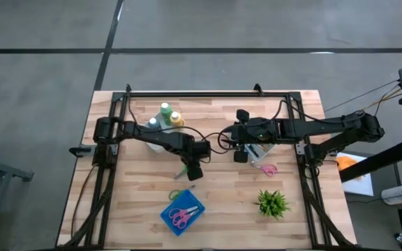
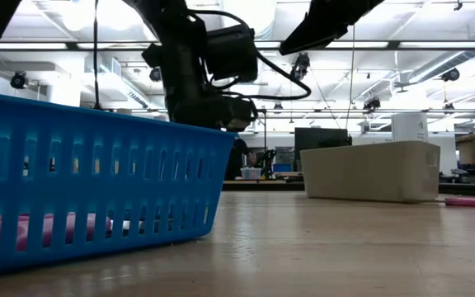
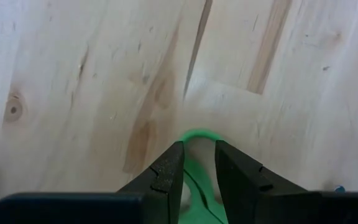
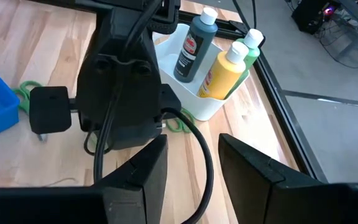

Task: Pick & Place Paint Supplies
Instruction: Put the green scissors into the blue bin

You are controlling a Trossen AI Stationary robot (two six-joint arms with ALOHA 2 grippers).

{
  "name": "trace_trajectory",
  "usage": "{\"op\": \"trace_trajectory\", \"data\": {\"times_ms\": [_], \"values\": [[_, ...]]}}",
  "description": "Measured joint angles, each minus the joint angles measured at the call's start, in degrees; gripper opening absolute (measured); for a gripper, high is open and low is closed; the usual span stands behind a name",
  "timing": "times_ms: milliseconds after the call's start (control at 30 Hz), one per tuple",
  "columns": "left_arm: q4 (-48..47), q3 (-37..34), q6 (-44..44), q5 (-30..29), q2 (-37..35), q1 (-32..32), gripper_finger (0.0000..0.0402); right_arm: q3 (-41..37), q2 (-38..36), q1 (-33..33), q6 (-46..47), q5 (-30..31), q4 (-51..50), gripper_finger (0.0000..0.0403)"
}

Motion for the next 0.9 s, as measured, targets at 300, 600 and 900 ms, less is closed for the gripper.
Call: {"op": "trace_trajectory", "data": {"times_ms": [300, 600, 900], "values": [[-1.69, -0.49, -2.78, 0.34, 0.03, 1.01, 0.0096, -0.01, -0.01, -0.01, 0.00, 0.00, 0.01, 0.0143], [-5.36, -0.65, -18.75, 1.03, 0.25, 4.26, 0.0096, -0.01, -0.02, 0.00, 0.00, 0.01, 0.01, 0.0143], [-6.05, -0.76, -29.19, 0.64, 0.25, 5.51, 0.0096, -0.01, -0.02, -0.01, 0.00, 0.00, 0.02, 0.0143]]}}
